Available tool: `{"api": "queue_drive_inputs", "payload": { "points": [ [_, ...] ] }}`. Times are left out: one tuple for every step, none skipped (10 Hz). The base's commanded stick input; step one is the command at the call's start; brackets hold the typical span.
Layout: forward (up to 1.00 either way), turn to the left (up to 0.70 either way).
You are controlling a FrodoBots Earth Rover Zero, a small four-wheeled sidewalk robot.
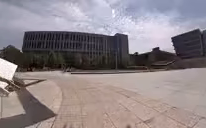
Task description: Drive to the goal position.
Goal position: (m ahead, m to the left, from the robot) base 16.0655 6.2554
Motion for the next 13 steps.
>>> {"api": "queue_drive_inputs", "payload": {
  "points": [
    [0.45,0.00],
    [0.45,0.00],
    [0.45,0.00],
    [0.45,0.00],
    [0.45,0.00],
    [0.45,0.00],
    [0.45,0.00],
    [0.45,0.00],
    [0.45,0.00],
    [0.45,0.00],
    [0.45,0.00],
    [0.45,0.00],
    [0.45,0.00]
  ]
}}
